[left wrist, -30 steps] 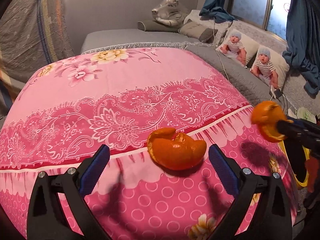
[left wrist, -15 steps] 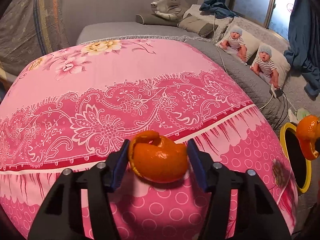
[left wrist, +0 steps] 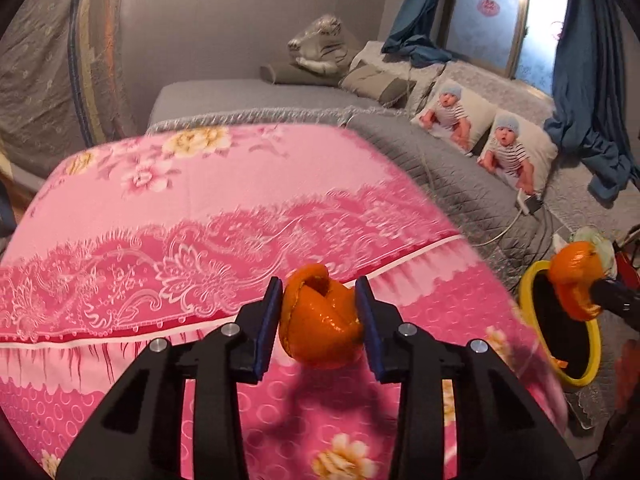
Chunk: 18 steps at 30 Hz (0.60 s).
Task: Collect trash
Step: 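Carry both orange peels with both tools over the yellow bin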
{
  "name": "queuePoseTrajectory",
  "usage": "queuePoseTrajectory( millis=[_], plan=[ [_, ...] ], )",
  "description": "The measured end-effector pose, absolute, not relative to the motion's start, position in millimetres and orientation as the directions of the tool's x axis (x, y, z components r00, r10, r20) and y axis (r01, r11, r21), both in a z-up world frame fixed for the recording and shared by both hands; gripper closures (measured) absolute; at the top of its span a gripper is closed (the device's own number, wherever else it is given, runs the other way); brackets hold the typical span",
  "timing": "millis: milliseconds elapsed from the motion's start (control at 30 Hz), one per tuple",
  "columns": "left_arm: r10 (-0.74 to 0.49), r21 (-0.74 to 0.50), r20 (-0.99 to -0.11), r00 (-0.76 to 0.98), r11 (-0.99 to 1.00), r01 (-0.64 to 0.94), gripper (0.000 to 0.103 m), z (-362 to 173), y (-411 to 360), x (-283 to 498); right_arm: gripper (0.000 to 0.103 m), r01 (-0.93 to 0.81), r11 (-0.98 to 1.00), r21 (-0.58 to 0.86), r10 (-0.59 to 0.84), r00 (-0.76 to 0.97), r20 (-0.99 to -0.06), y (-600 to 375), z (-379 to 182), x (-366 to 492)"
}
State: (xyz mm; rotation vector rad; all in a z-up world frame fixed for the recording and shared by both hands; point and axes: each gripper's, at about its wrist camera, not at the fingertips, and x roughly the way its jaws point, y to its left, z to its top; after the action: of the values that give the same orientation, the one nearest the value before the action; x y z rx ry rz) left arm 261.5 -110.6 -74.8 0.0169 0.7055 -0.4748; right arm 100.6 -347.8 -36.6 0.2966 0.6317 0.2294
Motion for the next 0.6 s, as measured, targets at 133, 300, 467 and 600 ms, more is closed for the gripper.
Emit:
queuePoseTrajectory(
  millis=[133,300,467,600],
  plan=[
    [-0.472,-0.128,-0.564,0.677,0.86,0.494,0.068,-41.3,-135.1,229.9,0.078,-0.087,0.935,0.343,0.267,0.807,-0.526,-362.6,-31.1,88.4],
    [-0.538,-0.092,-0.49,0.686,0.814,0.573,0.068,-12.6,-177.4,190.9,0.078,-0.017,0.938,0.347,0.199,0.844,-0.498,-388.7,-25.5,66.6],
    [-0.624,-0.095,-0.441,0.646,0.748,0.657,0.068,3.4,-225.3,160.6,0.078,0.121,0.937,0.327,0.054,0.877,-0.477,-425.6,-23.8,37.3],
    [-0.668,-0.094,-0.427,0.609,0.703,0.705,0.068,5.7,-258.6,143.2,0.078,0.268,0.928,0.257,-0.119,0.87,-0.479,-449.6,-26.6,14.5]
  ],
)
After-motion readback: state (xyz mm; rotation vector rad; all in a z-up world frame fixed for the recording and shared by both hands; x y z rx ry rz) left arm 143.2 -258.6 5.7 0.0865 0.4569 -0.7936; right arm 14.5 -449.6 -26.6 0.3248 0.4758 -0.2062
